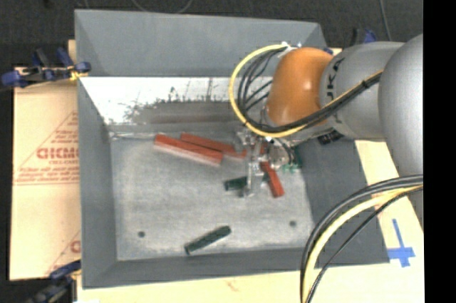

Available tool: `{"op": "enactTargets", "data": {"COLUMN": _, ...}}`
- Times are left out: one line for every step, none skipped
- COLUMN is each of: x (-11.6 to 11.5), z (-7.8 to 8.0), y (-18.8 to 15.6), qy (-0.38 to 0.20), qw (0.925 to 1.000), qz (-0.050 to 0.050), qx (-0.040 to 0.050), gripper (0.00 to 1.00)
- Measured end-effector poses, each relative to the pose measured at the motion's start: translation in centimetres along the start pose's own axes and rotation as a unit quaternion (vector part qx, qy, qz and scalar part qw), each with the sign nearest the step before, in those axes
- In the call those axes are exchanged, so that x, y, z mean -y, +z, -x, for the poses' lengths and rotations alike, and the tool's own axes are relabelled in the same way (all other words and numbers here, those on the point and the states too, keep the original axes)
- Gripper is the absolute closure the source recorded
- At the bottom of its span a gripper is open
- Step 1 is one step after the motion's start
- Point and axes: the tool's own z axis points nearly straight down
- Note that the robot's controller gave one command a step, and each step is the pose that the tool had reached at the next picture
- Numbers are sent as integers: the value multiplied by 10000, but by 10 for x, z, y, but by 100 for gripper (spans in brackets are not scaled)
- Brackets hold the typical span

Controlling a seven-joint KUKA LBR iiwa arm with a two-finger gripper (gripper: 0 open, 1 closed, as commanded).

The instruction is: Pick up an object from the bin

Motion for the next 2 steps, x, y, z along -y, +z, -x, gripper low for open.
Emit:
{"op": "enactTargets", "data": {"x": 1, "z": 2, "y": -5, "qy": 9, "qw": 10000, "qz": 2, "qx": 52, "gripper": 100}}
{"op": "enactTargets", "data": {"x": 8, "z": 16, "y": -72, "qy": 44, "qw": 10000, "qz": -5, "qx": 22, "gripper": 100}}
